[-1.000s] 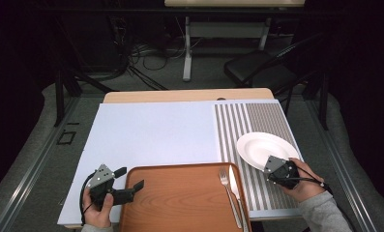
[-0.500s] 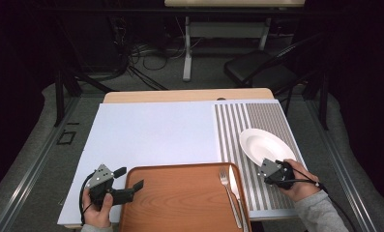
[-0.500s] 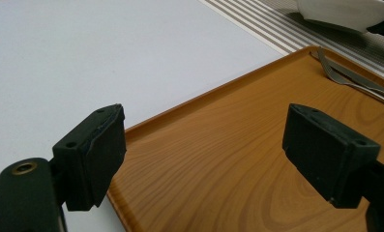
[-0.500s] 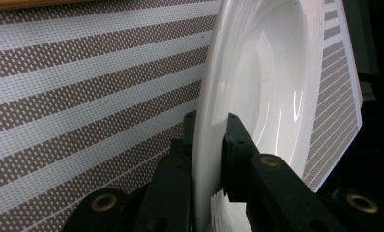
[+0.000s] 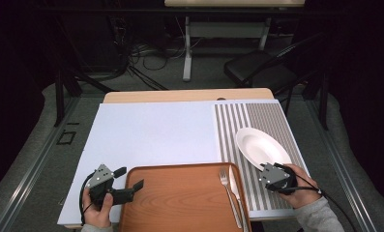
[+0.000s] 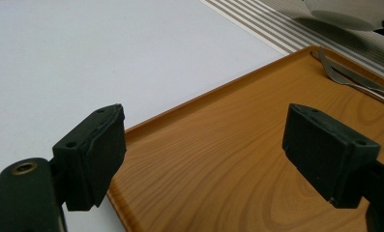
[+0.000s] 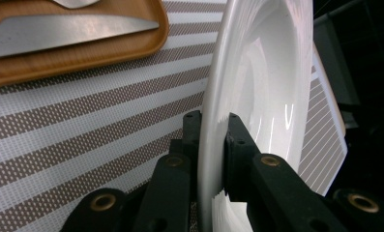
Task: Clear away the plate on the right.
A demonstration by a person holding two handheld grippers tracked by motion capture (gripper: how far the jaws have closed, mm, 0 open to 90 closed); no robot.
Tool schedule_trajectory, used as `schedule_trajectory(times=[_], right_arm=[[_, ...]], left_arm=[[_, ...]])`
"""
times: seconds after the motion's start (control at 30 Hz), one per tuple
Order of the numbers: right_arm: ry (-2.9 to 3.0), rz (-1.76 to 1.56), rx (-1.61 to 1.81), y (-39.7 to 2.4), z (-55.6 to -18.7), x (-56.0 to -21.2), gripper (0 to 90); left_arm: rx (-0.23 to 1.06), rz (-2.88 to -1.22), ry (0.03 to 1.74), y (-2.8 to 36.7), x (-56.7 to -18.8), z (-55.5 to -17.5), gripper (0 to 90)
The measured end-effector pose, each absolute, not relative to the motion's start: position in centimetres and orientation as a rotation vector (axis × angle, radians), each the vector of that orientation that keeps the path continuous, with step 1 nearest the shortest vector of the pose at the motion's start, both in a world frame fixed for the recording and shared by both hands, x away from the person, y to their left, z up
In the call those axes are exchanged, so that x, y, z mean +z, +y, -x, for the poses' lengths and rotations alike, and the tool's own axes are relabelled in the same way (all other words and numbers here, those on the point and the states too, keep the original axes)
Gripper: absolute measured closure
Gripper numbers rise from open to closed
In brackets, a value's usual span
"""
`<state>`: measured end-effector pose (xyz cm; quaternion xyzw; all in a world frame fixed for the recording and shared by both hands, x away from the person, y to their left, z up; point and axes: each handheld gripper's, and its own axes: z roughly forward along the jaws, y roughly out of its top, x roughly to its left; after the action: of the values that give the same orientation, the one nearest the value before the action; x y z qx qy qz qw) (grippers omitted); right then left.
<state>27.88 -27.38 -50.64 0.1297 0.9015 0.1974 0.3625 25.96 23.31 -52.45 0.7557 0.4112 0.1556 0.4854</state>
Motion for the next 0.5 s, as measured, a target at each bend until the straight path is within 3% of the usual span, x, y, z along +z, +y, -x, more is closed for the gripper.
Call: schedule_trajectory(times=[0.5], right_arm=[[2.284, -0.212, 0.557, -24.9, -25.9, -49.6, 81.3]], left_arm=[[0.384, -1.834, 1.004, 23.5, -52.5, -26.0, 16.0]])
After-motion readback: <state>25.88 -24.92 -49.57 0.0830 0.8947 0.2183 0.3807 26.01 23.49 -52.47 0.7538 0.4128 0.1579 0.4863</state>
